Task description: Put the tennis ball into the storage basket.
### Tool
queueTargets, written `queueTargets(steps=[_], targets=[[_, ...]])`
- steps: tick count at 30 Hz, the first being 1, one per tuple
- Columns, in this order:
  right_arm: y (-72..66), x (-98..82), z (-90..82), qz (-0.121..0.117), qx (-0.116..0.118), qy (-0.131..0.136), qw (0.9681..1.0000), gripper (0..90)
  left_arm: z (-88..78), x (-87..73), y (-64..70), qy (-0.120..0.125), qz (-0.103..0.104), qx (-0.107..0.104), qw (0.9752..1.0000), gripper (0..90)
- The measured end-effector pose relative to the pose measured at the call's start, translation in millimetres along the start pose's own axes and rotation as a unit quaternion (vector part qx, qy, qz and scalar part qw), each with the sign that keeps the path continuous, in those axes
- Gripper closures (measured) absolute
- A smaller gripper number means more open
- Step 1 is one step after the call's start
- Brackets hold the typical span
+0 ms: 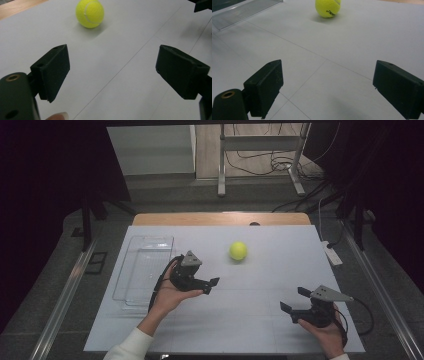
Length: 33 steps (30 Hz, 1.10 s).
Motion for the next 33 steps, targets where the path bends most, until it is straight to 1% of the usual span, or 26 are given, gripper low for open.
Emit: queueTargets(steps=[4,9,13,20,27,33], targets=[[-0.2,0.1,-0.1,0.000,0.001,0.000,1.0000,9.7,5.2,4.4,-0.8,-0.002,-0.002,-0.004,1.0000,13.3],[-0.5,-0.3,0.3,-0.001,0.000,-0.001,1.0000,9.7,8.2,11.1,-3.5,-0.003,-0.001,-0.004,1.0000,13.2],[-0.3,-0.4,0.5,-0.001,0.000,-0.001,1.0000,9.7,10.9,15.4,-4.4,-0.005,-0.004,-0.008,0.9999,13.2],[-0.4,-0.6,0.5,-0.002,0.000,-0.001,1.0000,9.8,16.9,22.3,-5.2,-0.009,0.004,-0.006,0.9999,13.2],[-0.2,-0.8,0.7,-0.002,0.000,-0.002,1.0000,9.8,22.5,28.2,-6.7,-0.012,0.003,-0.010,0.9999,13.1],[0.1,-0.9,0.8,-0.002,-0.001,-0.002,1.0000,9.8,26.9,33.1,-10.7,-0.018,0.004,-0.007,0.9998,13.0]])
Point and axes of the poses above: each handheld gripper's, and its own axes: z roughly forward along the jaws, x roughly out of its top, y roughly to its right, the point moved 9 cm from there along z, roughly forward along the jaws, and after that the axes turned 12 degrees about -x, right-handed, at the moved point
